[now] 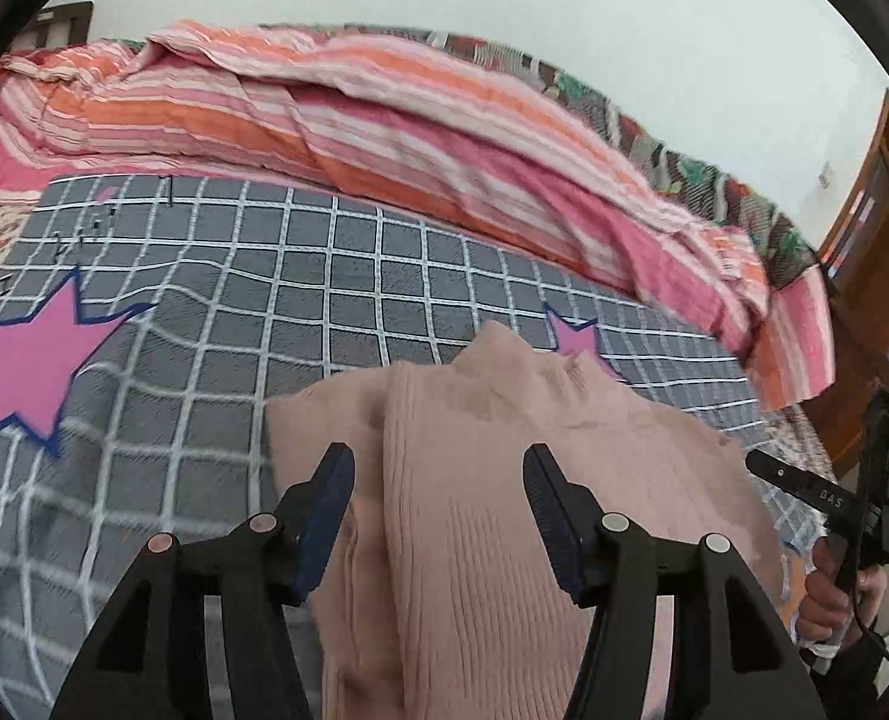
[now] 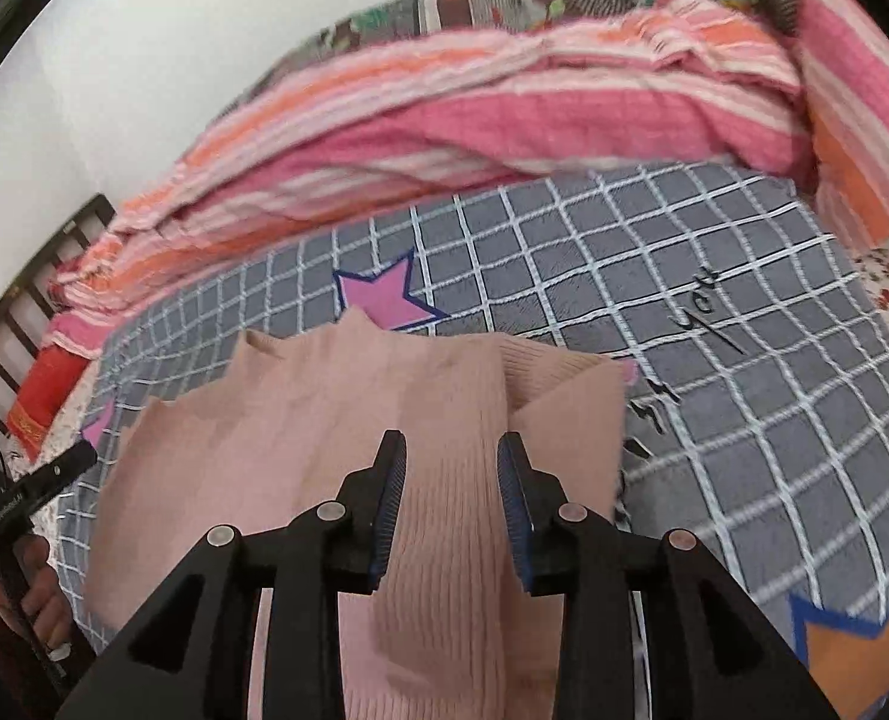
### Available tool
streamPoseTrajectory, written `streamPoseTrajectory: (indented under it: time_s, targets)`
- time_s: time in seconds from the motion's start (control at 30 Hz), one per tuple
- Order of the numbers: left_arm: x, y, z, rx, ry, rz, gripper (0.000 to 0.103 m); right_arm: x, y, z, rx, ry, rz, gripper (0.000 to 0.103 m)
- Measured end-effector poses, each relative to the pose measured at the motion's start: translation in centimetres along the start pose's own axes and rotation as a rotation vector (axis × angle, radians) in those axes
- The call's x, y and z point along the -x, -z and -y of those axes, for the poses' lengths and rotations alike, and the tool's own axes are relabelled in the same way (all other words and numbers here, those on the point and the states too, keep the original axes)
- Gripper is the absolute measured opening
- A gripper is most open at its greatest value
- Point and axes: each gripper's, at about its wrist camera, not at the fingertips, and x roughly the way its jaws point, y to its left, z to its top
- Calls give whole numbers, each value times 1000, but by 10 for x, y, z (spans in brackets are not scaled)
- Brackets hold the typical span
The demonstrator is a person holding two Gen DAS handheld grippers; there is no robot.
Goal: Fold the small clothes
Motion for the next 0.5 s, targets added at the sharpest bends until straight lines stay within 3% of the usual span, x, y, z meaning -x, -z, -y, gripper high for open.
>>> streamPoseTrajectory:
  time_s: [0.07,0.13,0.27,0.3,0.37,0.5]
  targets:
    - [-16,-5,1,-4,-27,-22,56,-16,-5,-3,16,23,-25,31]
    - [-35,-10,-3,4,-49,-69,49,-33,-11,-5,30,78,-59,31]
    - [-55,-16,-13,42,-36,-114,28,-55,-16,-4,37,124,-99,31]
    - [-58,-17,-14,50,-28,-121,17,-59,-17,-3,34,126,-109,30]
    - [-65,-18,-15,58,-19,-138,9,-68,-19,-4,35,133,-132,10]
    - [-60,-22,-19,66,8,-80,7,-65,-24,-7,42,81,-89,6]
